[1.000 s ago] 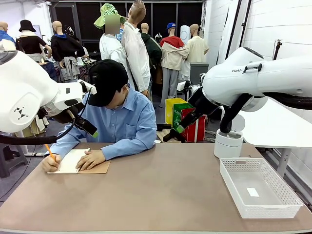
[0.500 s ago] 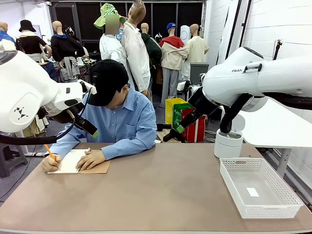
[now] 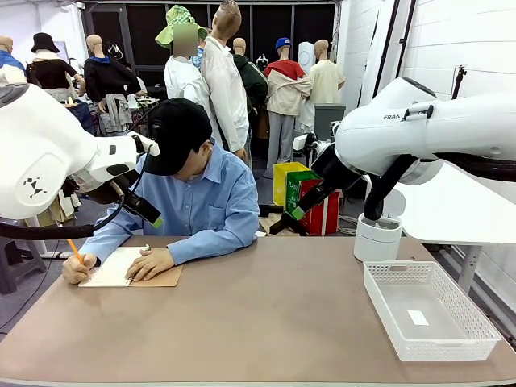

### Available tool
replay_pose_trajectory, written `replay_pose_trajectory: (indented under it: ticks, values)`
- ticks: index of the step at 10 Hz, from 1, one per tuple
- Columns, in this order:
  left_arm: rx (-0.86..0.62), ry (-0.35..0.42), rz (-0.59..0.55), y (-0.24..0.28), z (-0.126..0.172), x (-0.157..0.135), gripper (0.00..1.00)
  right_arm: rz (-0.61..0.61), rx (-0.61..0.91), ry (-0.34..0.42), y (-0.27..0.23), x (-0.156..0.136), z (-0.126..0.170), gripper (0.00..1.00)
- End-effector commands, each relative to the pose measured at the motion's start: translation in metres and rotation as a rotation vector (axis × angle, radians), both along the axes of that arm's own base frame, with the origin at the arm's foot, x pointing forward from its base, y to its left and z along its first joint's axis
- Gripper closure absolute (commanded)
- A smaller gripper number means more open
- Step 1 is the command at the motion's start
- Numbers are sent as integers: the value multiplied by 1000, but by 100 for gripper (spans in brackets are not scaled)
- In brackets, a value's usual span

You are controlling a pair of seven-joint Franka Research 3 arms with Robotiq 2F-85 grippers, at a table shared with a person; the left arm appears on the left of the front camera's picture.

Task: Sort the paper based on its condition.
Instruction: If a person hands you a paper, place it in the Organizing basket , and if it's crumpled, put it in the Trash can.

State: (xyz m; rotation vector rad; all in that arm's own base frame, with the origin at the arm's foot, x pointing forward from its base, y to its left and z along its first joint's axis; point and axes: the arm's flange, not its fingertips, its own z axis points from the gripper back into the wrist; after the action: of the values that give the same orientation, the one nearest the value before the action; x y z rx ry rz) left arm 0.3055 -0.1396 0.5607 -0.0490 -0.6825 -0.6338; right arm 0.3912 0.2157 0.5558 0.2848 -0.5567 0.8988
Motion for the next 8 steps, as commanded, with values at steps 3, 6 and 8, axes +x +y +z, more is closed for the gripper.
replay_pose_trajectory:
  ticks: [3, 6, 8]
  values:
    - [-2, 0, 0, 0, -1, 0, 0, -11, -2, 1, 1, 0, 0, 0]
    - [-2, 0, 0, 0, -1, 0, 0, -11, -2, 1, 1, 0, 0, 0]
    - [-2, 0, 0, 0, -1, 0, 0, -11, -2, 1, 1, 0, 0, 0]
